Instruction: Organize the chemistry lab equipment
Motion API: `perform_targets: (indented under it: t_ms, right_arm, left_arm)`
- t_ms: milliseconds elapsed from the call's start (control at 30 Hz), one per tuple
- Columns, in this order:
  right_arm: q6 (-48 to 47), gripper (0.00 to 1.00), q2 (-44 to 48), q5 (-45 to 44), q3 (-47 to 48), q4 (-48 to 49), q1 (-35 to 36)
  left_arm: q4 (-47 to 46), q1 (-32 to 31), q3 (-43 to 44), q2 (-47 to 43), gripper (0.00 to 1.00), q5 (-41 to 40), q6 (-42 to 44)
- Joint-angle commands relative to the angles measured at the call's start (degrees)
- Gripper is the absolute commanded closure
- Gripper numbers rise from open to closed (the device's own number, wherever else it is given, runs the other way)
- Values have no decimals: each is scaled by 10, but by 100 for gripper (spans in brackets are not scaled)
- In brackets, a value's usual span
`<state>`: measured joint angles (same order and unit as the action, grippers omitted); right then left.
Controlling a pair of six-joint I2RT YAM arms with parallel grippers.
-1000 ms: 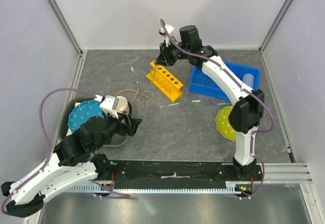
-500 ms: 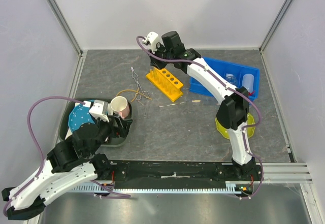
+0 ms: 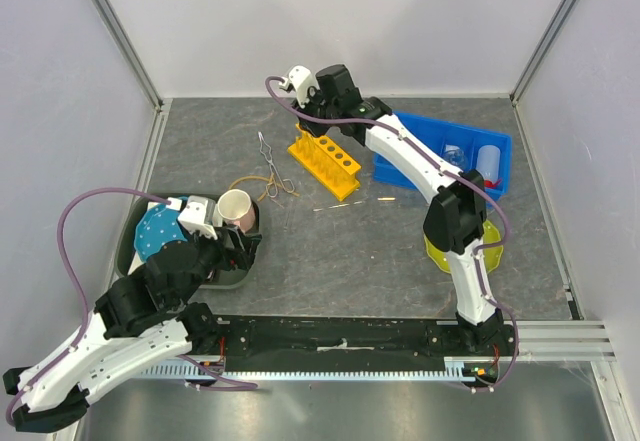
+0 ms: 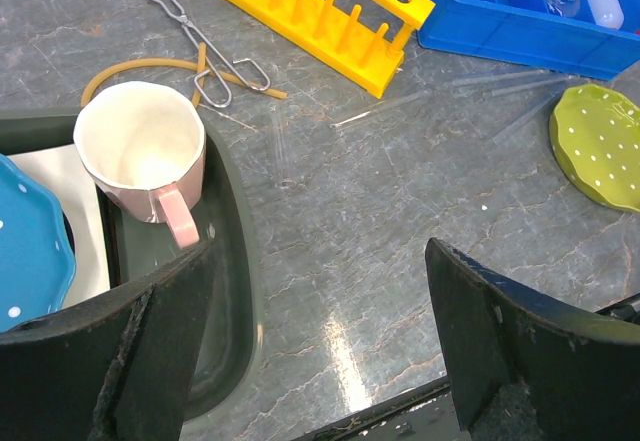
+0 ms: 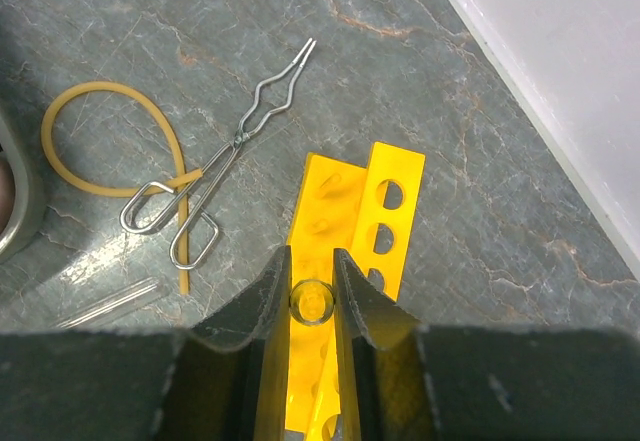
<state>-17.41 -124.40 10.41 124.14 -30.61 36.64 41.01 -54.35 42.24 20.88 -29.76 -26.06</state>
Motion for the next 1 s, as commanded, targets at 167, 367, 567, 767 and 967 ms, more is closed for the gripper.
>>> perform_targets:
  t_ms: [167, 367, 567, 767, 967]
  right_arm:
    - [0, 78, -19, 0, 30, 10, 2]
    - [4, 77, -33, 2, 29, 11, 2]
    - [9, 71, -48, 3, 18, 13, 2]
    - [11, 66, -48, 4, 14, 14, 1]
    - [13, 56, -33, 13, 10, 14, -2]
  left_arm:
    - [-7, 1, -2, 6, 9, -14, 11]
    - [-8, 2, -3, 6, 9, -14, 11]
    - [-8, 1, -3, 6, 9, -14, 11]
    - [-8, 1, -4, 6, 9, -12, 11]
    - [-22, 1, -8, 13, 9, 12, 20]
